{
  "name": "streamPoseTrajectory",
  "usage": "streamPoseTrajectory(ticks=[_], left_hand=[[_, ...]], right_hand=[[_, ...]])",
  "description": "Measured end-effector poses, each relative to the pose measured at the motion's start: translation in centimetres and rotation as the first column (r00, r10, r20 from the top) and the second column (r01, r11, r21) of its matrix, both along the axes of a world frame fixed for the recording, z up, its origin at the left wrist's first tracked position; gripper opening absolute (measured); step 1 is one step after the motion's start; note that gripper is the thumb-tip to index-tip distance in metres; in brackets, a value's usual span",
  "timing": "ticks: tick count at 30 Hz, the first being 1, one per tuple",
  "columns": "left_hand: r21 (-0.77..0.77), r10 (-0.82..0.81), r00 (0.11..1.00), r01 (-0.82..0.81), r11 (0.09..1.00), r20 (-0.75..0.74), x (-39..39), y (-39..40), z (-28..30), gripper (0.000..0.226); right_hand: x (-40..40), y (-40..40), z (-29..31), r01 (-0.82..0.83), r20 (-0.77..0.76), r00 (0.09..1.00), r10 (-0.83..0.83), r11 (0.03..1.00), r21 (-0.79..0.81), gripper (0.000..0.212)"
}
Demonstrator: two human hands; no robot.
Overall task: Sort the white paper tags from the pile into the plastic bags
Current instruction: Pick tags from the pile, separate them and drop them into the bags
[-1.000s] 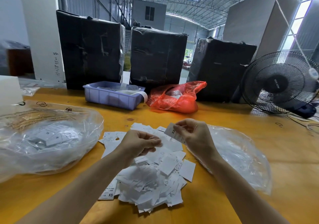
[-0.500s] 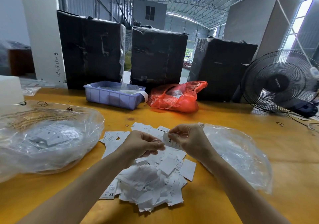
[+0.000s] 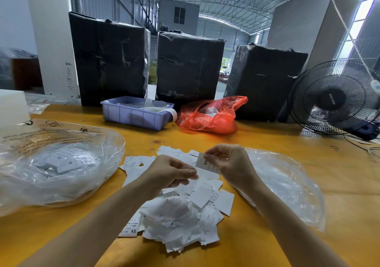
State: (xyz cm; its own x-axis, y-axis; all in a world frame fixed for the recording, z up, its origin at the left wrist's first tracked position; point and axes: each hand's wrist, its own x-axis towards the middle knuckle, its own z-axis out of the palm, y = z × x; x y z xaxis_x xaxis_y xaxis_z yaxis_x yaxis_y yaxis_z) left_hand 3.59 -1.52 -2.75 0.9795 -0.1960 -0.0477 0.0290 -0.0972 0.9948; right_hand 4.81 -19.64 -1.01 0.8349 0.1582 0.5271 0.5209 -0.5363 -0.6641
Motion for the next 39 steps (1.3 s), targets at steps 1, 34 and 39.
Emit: streamPoseTrajectory(ticks=[1, 34, 39], left_hand=[[0.001, 0.001, 1.000, -0.001, 1.000, -0.002, 0.0, 0.0, 0.0, 0.001], [-0.297, 0.253, 0.950, -0.298, 0.907, -0.182, -0.5, -1.8, -0.3, 0.012], [-0.336, 0.283, 0.939, -0.335, 0.880, -0.194, -0.5, -1.9, -0.4, 0.019]], right_hand=[[0.0, 0.0, 0.0, -0.003, -0.005, 1.000, 0.003, 1.000, -0.003, 0.004], [-0.9, 1.0, -0.4, -0.070, -0.314, 0.939, 0.138, 0.973, 0.218, 0.008], [-1.2, 1.6, -0.5, -0.092, -0.297, 0.941, 0.163, 0.967, 0.239, 0.010]])
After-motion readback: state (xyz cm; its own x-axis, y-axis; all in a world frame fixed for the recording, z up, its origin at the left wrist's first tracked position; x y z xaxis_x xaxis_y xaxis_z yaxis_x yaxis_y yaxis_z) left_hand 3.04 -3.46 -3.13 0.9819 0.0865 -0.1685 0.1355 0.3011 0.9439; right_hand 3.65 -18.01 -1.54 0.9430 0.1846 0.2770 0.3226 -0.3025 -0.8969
